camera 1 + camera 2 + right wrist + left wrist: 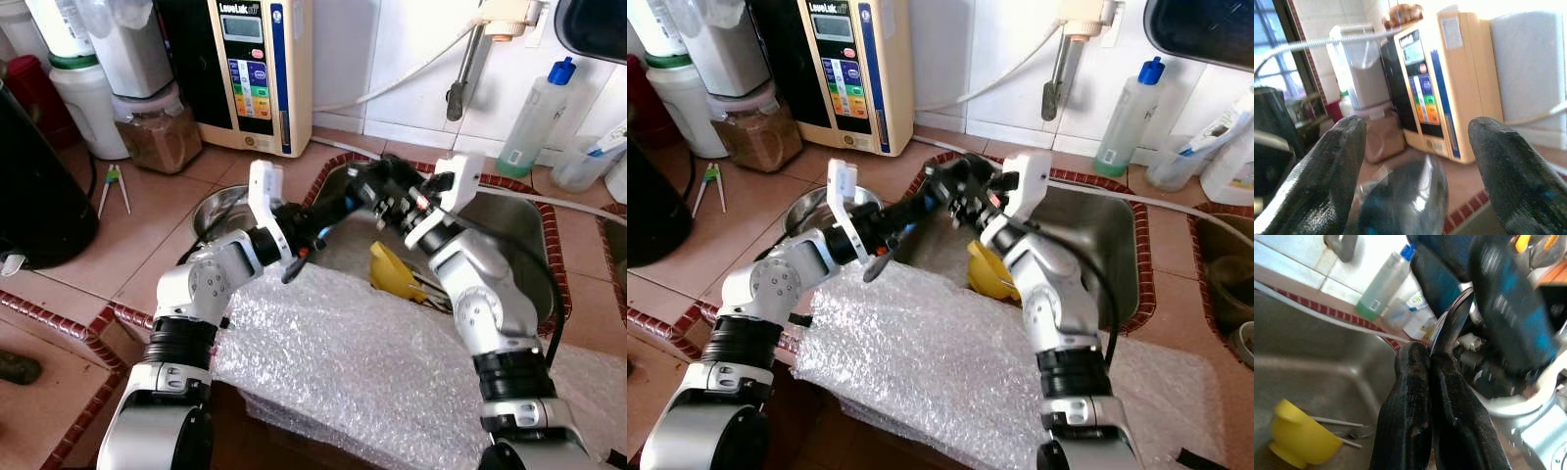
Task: Kitchen organization
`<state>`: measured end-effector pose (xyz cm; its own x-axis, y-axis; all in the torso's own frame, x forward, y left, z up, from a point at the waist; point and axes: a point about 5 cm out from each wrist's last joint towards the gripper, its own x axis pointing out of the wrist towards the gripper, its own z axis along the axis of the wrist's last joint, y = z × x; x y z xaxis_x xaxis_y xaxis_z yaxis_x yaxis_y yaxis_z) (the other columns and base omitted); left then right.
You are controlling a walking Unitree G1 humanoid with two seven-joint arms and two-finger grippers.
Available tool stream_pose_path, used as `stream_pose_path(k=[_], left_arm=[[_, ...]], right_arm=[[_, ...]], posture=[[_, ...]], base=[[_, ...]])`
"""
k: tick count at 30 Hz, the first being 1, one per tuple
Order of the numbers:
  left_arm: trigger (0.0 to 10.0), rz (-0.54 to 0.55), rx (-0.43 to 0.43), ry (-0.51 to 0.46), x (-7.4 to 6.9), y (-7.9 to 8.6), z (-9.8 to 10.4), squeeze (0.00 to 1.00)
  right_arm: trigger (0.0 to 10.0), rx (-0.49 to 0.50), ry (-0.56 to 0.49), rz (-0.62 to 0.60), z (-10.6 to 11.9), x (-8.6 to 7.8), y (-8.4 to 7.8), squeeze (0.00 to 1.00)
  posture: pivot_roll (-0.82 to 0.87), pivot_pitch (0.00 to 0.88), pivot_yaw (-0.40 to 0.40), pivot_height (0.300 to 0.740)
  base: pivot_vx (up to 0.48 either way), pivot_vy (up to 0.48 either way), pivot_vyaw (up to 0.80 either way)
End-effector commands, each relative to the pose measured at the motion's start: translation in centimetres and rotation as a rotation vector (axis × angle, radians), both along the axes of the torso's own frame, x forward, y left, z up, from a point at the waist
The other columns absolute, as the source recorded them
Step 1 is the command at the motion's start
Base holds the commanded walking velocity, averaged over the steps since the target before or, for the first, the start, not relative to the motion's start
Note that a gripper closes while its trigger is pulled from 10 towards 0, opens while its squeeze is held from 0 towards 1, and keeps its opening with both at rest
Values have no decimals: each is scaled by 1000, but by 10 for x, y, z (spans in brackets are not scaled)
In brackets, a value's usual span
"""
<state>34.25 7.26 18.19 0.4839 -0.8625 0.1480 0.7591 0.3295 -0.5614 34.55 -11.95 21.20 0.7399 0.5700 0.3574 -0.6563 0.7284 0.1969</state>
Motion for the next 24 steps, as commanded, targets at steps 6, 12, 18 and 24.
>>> stream_pose_path(k=[6, 12, 18, 24], left_arm=[[0, -4, -43, 0, 2, 6, 9, 0], [0, 24, -67, 24, 4, 12, 11, 0], [0, 21, -82, 34, 4, 13, 13, 0], [0, 6, -72, 39, 1, 11, 11, 0]], right_arm=[[0, 53, 6, 14, 4, -2, -4, 0], [0, 61, 15, 48, 3, -4, -5, 0], [3333, 34, 36, 101, -4, -9, 0, 0], [8078, 4, 65, 150, -14, -14, 6, 0]], posture=[[-66, 0, 40, 740], [-64, 0, 43, 740], [-62, 0, 44, 740], [-62, 0, 44, 740]], base=[[0, 0, 0], [0, 0, 0], [0, 0, 0], [0, 0, 0]])
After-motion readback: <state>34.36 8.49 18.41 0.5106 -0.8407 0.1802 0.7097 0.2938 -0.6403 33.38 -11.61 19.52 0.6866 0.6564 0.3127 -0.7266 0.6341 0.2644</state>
